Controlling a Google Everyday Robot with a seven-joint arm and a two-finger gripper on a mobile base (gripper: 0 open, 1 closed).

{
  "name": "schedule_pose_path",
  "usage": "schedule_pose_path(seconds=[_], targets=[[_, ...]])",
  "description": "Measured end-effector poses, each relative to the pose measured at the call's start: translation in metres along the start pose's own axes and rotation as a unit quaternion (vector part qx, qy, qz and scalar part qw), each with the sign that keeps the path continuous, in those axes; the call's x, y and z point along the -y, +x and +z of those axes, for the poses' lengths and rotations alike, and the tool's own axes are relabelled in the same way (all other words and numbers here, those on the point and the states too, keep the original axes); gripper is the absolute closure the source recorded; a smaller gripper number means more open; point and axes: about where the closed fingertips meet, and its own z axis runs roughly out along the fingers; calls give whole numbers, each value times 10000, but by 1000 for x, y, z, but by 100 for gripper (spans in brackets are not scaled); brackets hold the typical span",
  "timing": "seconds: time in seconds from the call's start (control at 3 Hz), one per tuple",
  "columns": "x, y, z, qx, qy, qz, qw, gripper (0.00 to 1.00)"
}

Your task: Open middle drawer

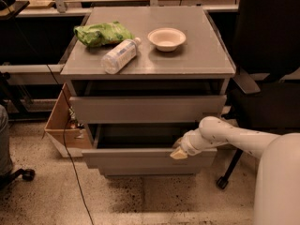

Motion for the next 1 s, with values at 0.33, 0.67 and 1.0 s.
schedule_pose_path(seconds=[0.33,0.67,1.0], targets=[[1,-2,-4,0,0,0,10000,38],[-31,-1,-9,-30,-268,-16,9996,15],[-122,-4,-40,-83,-1007,-12,9949,0]])
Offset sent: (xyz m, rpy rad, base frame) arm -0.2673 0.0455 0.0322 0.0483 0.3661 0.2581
